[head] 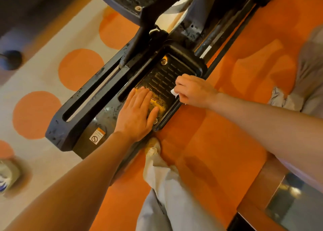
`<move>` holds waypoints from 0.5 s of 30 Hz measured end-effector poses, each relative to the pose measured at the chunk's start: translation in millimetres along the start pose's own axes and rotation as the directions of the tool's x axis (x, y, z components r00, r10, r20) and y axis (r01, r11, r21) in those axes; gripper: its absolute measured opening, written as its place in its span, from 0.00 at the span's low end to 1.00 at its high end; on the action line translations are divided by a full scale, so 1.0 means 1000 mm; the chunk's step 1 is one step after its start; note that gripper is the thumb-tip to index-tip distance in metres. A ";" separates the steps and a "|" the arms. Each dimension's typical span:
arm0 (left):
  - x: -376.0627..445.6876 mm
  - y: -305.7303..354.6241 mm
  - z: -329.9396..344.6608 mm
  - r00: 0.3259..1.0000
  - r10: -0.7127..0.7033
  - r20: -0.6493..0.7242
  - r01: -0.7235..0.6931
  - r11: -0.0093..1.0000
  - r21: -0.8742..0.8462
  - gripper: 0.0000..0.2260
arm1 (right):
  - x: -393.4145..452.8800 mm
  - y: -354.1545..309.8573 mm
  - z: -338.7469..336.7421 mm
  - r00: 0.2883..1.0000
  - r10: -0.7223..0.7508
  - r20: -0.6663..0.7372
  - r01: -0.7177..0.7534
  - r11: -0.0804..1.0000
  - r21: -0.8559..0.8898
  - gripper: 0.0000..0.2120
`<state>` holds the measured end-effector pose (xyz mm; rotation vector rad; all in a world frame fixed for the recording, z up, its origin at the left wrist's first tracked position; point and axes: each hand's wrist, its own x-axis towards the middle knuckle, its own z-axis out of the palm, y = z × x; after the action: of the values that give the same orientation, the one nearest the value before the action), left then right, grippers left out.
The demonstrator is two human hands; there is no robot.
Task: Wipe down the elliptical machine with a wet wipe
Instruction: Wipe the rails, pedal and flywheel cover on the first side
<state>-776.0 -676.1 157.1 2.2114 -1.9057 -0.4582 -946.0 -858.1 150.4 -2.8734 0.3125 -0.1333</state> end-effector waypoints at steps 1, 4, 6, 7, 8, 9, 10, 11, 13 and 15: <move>-0.003 0.007 -0.006 1.000 -0.006 -0.001 0.006 1.000 0.003 0.31 | -0.005 -0.002 -0.011 1.000 -0.005 -0.005 0.005 1.000 -0.002 0.03; -0.007 0.030 -0.018 1.000 -0.022 -0.021 0.022 1.000 0.008 0.32 | -0.024 -0.002 -0.036 1.000 -0.014 0.011 0.014 1.000 -0.013 0.03; -0.008 0.045 -0.023 0.999 -0.028 -0.016 0.028 1.000 -0.001 0.33 | -0.037 -0.002 -0.047 1.000 0.000 0.025 0.001 1.000 -0.025 0.04; -0.008 0.051 -0.024 0.999 -0.031 -0.010 0.031 1.000 -0.004 0.33 | -0.043 -0.001 -0.052 1.000 0.004 0.029 -0.003 1.000 -0.025 0.04; -0.009 0.056 -0.023 0.999 -0.034 -0.006 0.034 0.999 -0.004 0.32 | -0.048 0.000 -0.056 1.000 0.003 0.029 -0.002 1.000 -0.022 0.04; -0.009 0.061 -0.022 0.999 -0.038 0.001 0.038 0.999 0.000 0.32 | -0.052 0.001 -0.060 1.000 -0.002 0.026 0.002 1.000 -0.020 0.04; -0.010 0.065 -0.021 0.999 -0.044 0.012 0.044 0.999 0.004 0.32 | -0.056 0.003 -0.063 1.000 -0.009 0.023 0.009 1.000 -0.019 0.04; -0.011 0.069 -0.019 0.998 -0.054 0.019 0.053 0.999 0.007 0.31 | -0.060 0.005 -0.066 1.000 -0.018 0.022 0.018 1.000 -0.018 0.04; -0.011 0.076 -0.016 0.997 -0.077 0.020 0.076 0.997 0.015 0.31 | -0.067 0.014 -0.070 0.999 -0.038 0.030 0.039 0.999 -0.021 0.05; -0.011 0.085 -0.013 0.995 -0.098 0.016 0.097 0.995 0.025 0.33 | -0.073 0.026 -0.071 0.997 -0.059 0.042 0.060 0.998 -0.023 0.05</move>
<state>-852.2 -679.8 198.9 2.3318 -1.8272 -0.4733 -1030.7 -883.3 207.9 -2.9067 0.2221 -0.0819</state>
